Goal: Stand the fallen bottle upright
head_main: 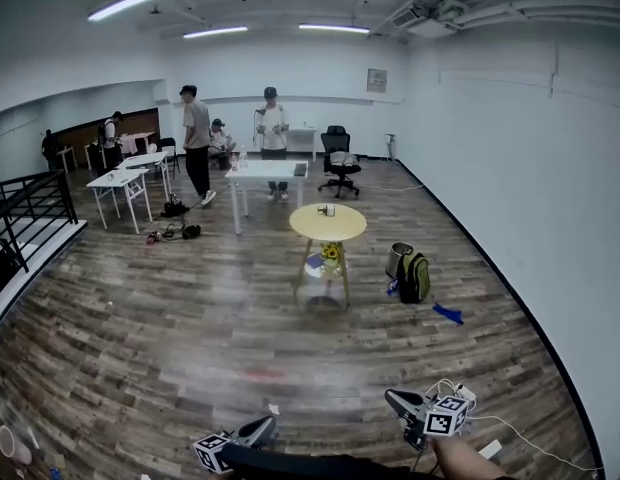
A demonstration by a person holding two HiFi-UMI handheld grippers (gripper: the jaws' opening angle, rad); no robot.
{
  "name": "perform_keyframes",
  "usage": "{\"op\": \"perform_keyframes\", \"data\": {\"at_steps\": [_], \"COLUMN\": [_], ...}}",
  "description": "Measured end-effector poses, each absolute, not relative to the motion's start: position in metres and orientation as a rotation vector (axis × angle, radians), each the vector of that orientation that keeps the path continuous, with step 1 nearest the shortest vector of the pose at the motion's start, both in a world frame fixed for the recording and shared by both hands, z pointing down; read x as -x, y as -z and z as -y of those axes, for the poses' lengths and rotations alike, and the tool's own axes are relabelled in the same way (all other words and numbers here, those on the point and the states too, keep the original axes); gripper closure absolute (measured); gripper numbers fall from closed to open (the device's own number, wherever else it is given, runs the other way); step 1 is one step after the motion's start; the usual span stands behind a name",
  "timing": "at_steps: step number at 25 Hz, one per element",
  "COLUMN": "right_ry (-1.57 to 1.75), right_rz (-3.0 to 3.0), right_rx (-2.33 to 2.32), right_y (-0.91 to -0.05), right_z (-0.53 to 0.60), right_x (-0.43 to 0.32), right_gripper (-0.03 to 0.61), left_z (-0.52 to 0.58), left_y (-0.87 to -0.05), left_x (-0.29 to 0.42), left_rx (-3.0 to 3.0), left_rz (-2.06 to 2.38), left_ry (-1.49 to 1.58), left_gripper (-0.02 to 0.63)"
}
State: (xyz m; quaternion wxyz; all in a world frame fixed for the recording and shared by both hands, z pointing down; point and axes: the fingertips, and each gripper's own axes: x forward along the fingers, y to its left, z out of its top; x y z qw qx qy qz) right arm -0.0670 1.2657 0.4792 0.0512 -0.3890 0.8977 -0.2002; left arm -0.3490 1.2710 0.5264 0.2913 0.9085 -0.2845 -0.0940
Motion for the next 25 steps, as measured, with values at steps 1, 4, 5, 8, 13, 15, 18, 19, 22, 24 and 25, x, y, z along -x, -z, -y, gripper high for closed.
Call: {"op": "perform_keyframes", "data": {"at_steps": [1, 4, 5, 8, 13, 15, 18, 19, 22, 24, 25], "right_ry": [0.601, 0.574, 0.565, 0.532, 0.497, 0.487, 0.460, 0.448, 0.390, 0.352, 0.341], "right_rz": [-2.724, -2.706, -2.703, -2.702, -2.708, -2.704, -2.704, -2.713, -2.774, -2.796, -2.796], "right_rx": [1.190, 1.203, 1.205, 1.198, 1.170, 1.148, 1.099, 1.085, 1.069, 1.046, 1.035], "right_y": [-0.476, -0.468, -0.467, -0.460, -0.455, -0.454, -0.448, -0.445, -0.432, -0.421, -0.416], "right_z": [-1.262, -1.255, -1.252, -1.237, -1.210, -1.193, -1.159, -1.145, -1.105, -1.077, -1.062], "right_x": [0.074, 0.090, 0.094, 0.099, 0.079, 0.063, 0.035, 0.025, -0.021, -0.058, -0.076], "right_gripper": [0.572, 0.572, 0.572, 0.572, 0.572, 0.572, 0.572, 0.572, 0.572, 0.572, 0.572], "left_z": [-1.267, -1.252, -1.248, -1.233, -1.210, -1.196, -1.164, -1.151, -1.114, -1.086, -1.070], "left_y": [-0.526, -0.521, -0.518, -0.512, -0.502, -0.498, -0.491, -0.487, -0.476, -0.467, -0.464], "left_x": [0.354, 0.357, 0.357, 0.353, 0.347, 0.341, 0.317, 0.305, 0.258, 0.223, 0.207], "left_rx": [-2.424, -2.435, -2.439, -2.452, -2.473, -2.484, -2.505, -2.510, -2.524, -2.546, -2.557], "left_rz": [0.758, 0.755, 0.753, 0.747, 0.739, 0.744, 0.779, 0.797, 0.855, 0.895, 0.918], "left_ry": [0.250, 0.254, 0.256, 0.263, 0.272, 0.272, 0.271, 0.277, 0.289, 0.283, 0.275], "left_gripper": [0.584, 0.584, 0.583, 0.584, 0.583, 0.583, 0.583, 0.583, 0.583, 0.583, 0.583]}}
